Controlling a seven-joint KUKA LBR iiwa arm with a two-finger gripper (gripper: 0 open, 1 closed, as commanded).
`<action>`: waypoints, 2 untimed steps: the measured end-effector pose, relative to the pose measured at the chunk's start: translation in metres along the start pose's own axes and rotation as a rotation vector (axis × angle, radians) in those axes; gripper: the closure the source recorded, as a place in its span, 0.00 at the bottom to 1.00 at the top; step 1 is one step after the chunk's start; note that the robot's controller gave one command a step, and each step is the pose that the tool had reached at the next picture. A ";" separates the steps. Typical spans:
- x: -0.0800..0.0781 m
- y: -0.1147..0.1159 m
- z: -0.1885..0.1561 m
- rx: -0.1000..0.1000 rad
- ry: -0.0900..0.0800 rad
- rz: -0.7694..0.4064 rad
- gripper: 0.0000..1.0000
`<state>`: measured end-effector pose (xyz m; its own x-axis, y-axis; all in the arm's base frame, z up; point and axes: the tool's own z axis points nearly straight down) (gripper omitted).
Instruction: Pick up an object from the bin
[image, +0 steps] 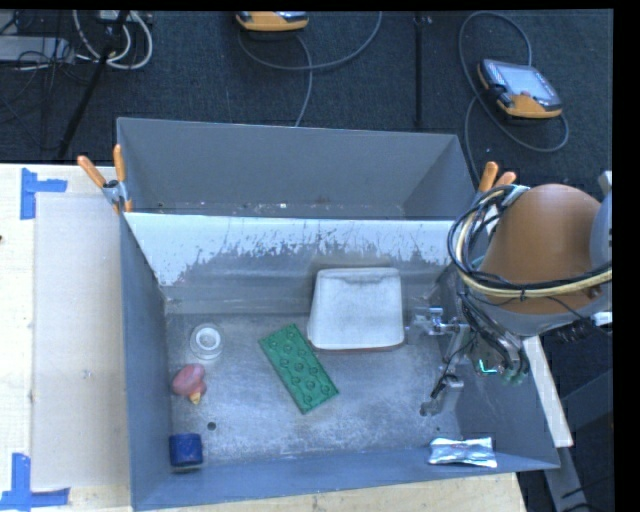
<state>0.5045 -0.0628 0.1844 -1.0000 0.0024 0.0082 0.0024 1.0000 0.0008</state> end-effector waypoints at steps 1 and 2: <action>0.002 0.038 0.059 0.000 -0.003 -0.505 0.00; -0.019 0.090 0.103 -0.001 -0.005 -0.587 0.00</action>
Offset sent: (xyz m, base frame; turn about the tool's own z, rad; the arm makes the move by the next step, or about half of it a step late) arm -0.0014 0.0371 -0.0567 -0.5037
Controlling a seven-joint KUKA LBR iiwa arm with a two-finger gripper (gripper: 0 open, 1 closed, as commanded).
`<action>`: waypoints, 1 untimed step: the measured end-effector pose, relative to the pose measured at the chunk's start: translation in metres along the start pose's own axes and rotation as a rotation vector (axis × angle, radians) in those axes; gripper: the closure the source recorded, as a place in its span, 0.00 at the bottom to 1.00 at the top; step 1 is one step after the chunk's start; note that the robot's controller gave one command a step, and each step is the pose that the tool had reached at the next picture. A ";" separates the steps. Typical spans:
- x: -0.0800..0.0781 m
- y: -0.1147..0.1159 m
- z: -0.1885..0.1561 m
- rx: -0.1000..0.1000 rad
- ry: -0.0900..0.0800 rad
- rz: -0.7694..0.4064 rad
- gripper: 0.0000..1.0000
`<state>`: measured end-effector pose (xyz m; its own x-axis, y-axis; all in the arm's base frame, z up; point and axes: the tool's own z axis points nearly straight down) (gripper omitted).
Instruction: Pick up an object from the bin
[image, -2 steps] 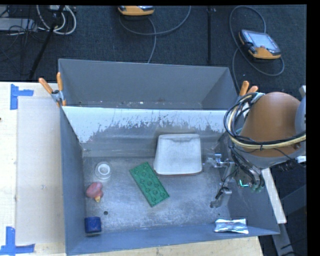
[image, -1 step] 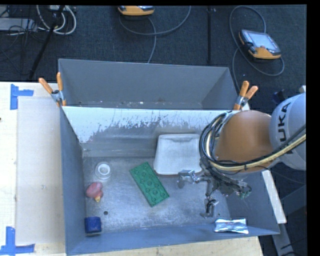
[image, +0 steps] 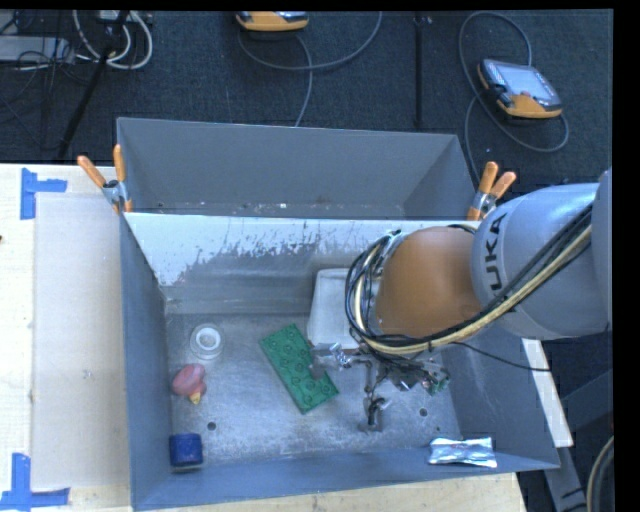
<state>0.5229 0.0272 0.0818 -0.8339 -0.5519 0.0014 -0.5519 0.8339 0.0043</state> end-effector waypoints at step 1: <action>0.050 -0.068 0.003 0.004 -0.001 0.294 0.00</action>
Offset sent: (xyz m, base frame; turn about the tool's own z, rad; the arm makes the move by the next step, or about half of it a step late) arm -0.0037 -0.0836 -0.0028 0.2928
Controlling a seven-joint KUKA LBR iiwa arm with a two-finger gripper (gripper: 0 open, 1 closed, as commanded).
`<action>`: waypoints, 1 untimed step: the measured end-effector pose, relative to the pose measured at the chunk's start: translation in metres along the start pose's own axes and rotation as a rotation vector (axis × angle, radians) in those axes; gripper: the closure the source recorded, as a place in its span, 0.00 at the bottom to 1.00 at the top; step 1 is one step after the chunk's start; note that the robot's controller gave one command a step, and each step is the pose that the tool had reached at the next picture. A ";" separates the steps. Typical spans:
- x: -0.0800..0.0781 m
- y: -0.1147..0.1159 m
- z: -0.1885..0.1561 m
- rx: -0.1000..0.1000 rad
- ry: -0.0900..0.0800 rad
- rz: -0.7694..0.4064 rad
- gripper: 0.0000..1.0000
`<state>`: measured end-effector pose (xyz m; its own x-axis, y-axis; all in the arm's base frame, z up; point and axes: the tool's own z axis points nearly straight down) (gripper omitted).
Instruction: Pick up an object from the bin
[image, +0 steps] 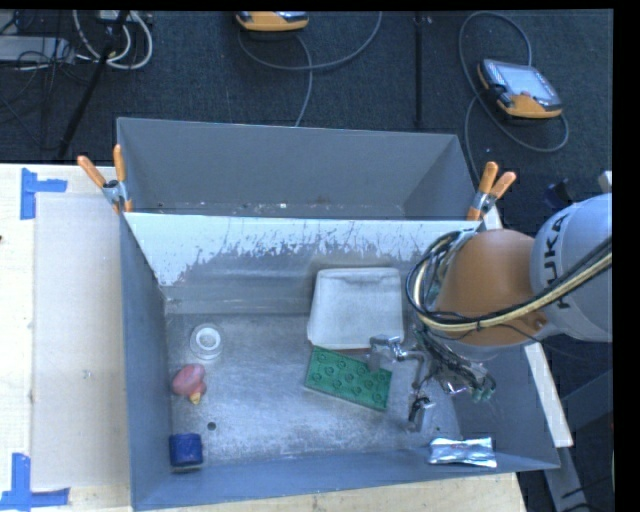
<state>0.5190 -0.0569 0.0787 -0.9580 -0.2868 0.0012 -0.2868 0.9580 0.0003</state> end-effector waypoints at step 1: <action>-0.030 0.024 0.009 0.001 -0.004 -0.091 0.00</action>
Offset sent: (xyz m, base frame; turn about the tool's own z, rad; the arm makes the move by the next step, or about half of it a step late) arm 0.0204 0.0311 -0.0087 -0.0924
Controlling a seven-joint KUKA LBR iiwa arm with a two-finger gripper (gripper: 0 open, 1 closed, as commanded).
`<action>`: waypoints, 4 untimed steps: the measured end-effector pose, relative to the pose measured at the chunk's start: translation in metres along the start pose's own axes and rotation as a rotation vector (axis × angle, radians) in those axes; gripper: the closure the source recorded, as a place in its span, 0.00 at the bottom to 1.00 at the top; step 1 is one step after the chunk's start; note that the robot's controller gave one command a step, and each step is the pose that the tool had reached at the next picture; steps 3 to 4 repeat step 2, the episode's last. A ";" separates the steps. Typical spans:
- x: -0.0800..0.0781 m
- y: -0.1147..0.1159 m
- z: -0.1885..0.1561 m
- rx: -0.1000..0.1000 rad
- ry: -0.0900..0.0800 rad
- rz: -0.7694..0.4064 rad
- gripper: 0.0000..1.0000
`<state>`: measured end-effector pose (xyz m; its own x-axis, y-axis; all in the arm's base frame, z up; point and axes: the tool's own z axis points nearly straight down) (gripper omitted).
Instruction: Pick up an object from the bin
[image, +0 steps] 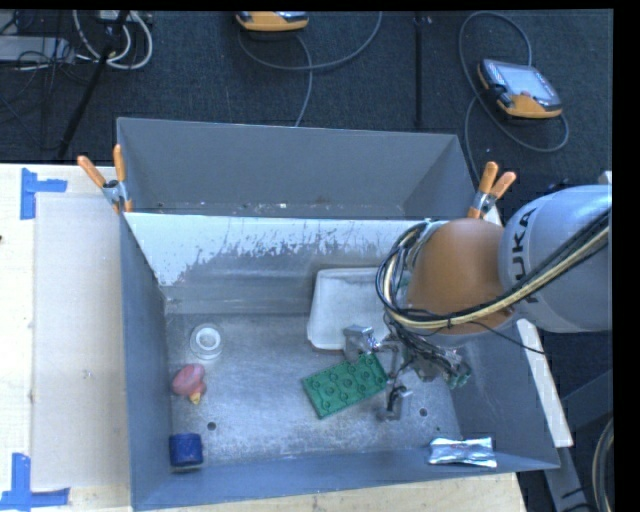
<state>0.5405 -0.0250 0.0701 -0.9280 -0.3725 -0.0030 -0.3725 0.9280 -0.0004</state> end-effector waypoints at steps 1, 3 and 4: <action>-0.001 0.000 -0.002 0.000 -0.003 -0.001 1.00; -0.021 -0.037 -0.177 0.004 -0.006 -0.003 1.00; -0.021 -0.037 -0.177 0.004 -0.006 -0.003 1.00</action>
Offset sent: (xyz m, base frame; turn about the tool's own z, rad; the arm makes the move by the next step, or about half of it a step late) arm 0.0000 0.0000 0.0000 0.0000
